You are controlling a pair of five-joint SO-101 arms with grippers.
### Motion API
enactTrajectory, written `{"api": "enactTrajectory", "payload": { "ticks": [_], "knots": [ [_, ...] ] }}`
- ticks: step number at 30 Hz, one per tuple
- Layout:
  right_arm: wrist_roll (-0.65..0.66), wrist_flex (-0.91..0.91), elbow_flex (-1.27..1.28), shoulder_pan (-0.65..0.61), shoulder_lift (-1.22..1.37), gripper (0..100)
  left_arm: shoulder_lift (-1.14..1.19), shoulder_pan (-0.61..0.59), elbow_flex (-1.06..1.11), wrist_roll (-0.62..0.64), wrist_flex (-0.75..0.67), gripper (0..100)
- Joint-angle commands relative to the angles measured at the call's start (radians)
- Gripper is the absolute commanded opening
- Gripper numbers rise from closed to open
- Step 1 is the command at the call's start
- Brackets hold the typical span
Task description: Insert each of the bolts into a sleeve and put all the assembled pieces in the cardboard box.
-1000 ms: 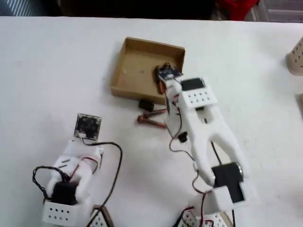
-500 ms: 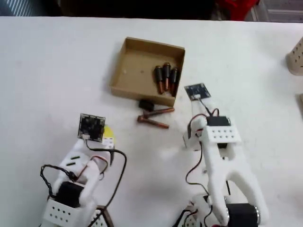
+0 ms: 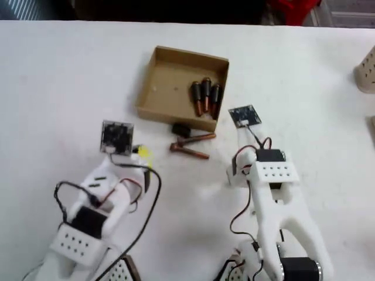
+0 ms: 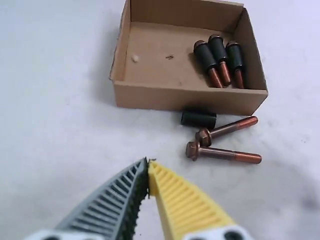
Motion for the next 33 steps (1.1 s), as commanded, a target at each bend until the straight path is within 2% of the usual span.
{"api": "enactTrajectory", "payload": {
  "ticks": [1, 9, 16, 19, 23, 25, 33],
  "knots": [
    [0.014, -0.013, -0.005, 0.039, -0.035, 1.8, 0.39, 0.082, -0.224, 0.083, -0.097, 2],
    [0.014, -0.013, -0.002, 0.064, -0.035, 1.8, 0.932, 0.142, -0.465, 0.292, -0.269, 2],
    [0.038, -0.013, -0.002, 0.062, -0.035, 1.8, 1.283, 0.239, -0.683, 0.384, -0.279, 2],
    [0.075, -0.018, 0.009, 0.059, -0.035, 1.8, 1.357, 0.239, -0.744, 0.385, -0.282, 5],
    [0.083, -0.035, 0.014, 0.061, -0.035, 1.8, 1.406, 0.24, -0.818, 0.46, -0.276, 18],
    [0.084, -0.035, 0.014, 0.061, -0.035, 1.8, 1.42, 0.234, -0.841, 0.471, -0.255, 22],
    [0.084, -0.035, 0.014, 0.059, -0.035, 1.8, 1.547, 0.159, -0.914, 0.52, -0.23, 21]
  ]
}}
